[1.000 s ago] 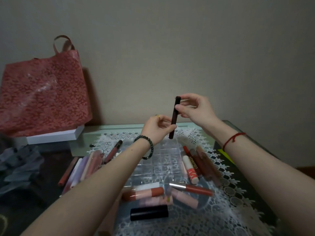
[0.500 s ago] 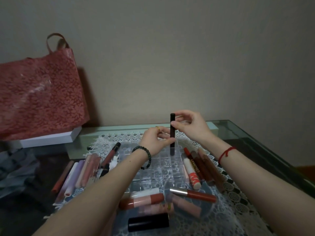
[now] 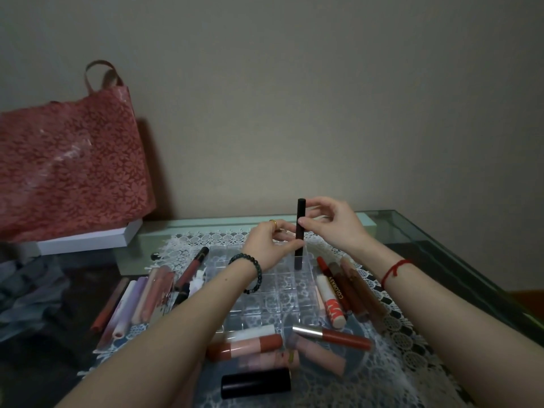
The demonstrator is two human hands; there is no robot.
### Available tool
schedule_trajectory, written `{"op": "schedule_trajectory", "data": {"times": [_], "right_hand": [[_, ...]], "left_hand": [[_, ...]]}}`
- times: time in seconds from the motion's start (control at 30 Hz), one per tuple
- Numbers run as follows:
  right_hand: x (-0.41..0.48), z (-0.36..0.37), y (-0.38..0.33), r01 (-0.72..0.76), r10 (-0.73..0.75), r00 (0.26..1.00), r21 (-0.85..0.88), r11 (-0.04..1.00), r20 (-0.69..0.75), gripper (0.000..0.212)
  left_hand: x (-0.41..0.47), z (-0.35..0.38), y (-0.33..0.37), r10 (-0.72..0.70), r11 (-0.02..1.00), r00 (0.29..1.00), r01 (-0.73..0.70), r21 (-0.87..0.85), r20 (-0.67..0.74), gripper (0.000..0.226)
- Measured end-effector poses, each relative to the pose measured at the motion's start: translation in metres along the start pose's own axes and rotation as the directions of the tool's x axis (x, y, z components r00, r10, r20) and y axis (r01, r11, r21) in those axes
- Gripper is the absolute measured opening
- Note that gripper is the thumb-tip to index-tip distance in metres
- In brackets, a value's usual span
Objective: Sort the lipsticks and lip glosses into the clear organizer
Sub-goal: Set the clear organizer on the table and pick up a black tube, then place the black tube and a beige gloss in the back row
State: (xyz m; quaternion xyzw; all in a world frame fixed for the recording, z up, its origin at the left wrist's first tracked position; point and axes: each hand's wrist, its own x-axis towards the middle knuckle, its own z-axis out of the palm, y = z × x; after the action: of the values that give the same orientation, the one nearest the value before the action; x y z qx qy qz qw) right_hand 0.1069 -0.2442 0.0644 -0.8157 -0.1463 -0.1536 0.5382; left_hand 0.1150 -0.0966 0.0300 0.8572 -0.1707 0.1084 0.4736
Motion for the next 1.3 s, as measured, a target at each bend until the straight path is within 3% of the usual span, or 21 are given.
{"op": "schedule_trajectory", "data": {"times": [0.4, 0.7, 0.97, 1.17, 1.3], "right_hand": [[-0.011, -0.028, -0.01, -0.067, 0.067, 0.998, -0.02, 0.998, 0.017, 0.027], [-0.03, -0.048, 0.017, -0.154, 0.17, 0.984, -0.234, 0.96, 0.051, 0.028], [-0.054, -0.058, 0.051, -0.324, 0.378, 0.926, -0.505, 0.8, 0.005, 0.031], [-0.067, -0.054, 0.056, -0.372, 0.433, 0.901, -0.525, 0.766, -0.007, 0.026], [-0.066, -0.053, 0.05, -0.411, 0.491, 0.871, -0.56, 0.719, -0.01, 0.034]], "left_hand": [[-0.006, -0.014, 0.001, 0.03, 1.0, 0.999, -0.03, 0.003, -0.019, 0.027], [-0.026, -0.048, -0.019, 0.029, 0.983, 0.999, -0.033, 0.179, 0.026, 0.031], [-0.034, -0.056, -0.033, 0.067, 0.972, 0.998, -0.064, 0.226, -0.009, 0.029], [-0.034, -0.056, -0.034, 0.071, 0.964, 0.997, -0.067, 0.258, -0.006, 0.031], [-0.038, -0.057, -0.032, 0.086, 0.964, 0.996, -0.075, 0.257, -0.031, 0.03]]}}
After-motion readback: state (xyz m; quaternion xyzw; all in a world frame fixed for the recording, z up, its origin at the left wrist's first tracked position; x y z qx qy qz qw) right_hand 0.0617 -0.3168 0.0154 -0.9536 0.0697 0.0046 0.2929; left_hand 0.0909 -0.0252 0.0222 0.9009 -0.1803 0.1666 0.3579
